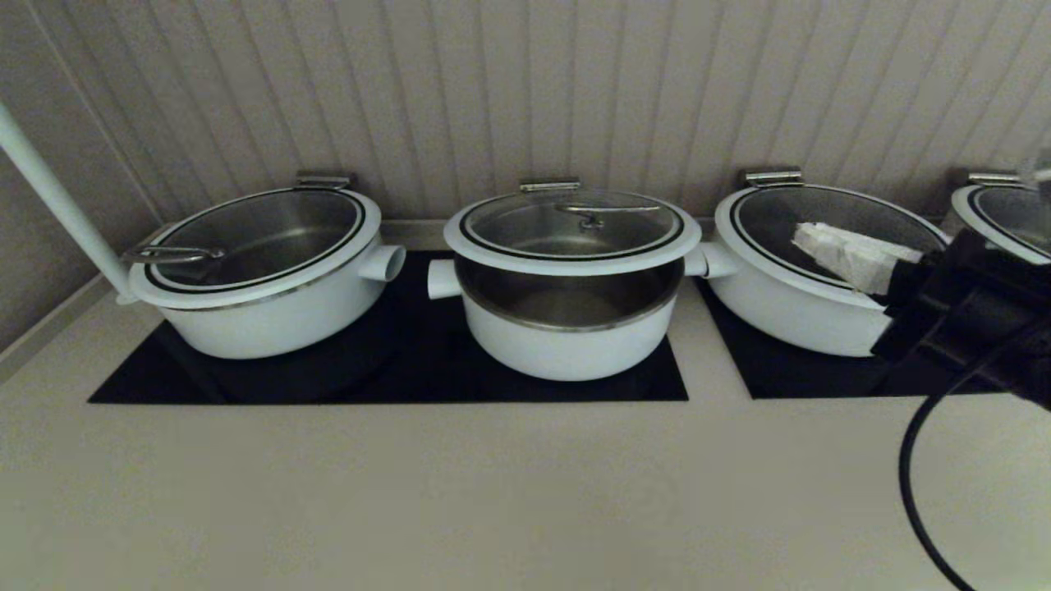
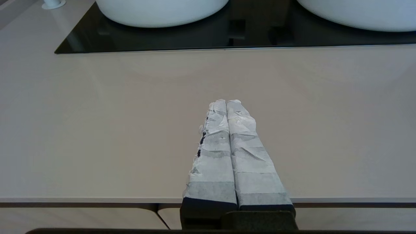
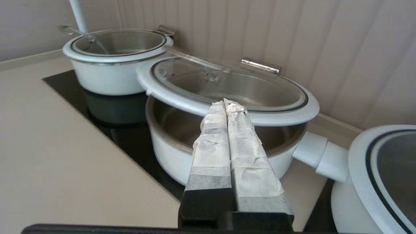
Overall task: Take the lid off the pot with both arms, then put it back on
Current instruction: Open the pot lid completely
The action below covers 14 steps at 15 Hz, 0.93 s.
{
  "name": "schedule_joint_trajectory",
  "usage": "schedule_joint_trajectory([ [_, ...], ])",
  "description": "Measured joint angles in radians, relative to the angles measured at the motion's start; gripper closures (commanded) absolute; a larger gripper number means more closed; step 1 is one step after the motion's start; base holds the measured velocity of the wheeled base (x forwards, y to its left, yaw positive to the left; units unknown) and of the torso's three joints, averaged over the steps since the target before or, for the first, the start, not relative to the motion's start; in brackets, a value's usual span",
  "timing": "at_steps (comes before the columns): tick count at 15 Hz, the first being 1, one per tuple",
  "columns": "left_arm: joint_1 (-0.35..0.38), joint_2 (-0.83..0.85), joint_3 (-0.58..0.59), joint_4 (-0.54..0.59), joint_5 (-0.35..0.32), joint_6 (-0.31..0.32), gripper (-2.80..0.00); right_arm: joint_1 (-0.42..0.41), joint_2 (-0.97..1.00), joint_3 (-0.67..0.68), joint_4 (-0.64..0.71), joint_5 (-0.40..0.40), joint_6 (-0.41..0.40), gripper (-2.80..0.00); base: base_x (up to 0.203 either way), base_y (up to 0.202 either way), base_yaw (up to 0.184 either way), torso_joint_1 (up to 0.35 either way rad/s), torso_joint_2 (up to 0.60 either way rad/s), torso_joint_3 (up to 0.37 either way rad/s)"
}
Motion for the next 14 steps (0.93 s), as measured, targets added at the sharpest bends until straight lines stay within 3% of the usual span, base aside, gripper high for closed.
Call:
schedule_joint_trajectory([
  [5, 0.0, 0.0, 0.0, 0.0, 0.0, 0.0, 0.0, 0.015, -0.212, 0.093, 0.192, 0.051, -0.019, 0.0, 0.0, 0.0, 0.0, 0.0, 0.0, 0.0],
  [10, 0.0, 0.0, 0.0, 0.0, 0.0, 0.0, 0.0, 0.019, -0.43, 0.177, 0.506, 0.134, -0.035, 0.0, 0.0, 0.0, 0.0, 0.0, 0.0, 0.0],
  [14, 0.0, 0.0, 0.0, 0.0, 0.0, 0.0, 0.0, 0.02, -0.463, 0.265, 0.55, 0.132, -0.055, 0.0, 0.0, 0.0, 0.0, 0.0, 0.0, 0.0],
])
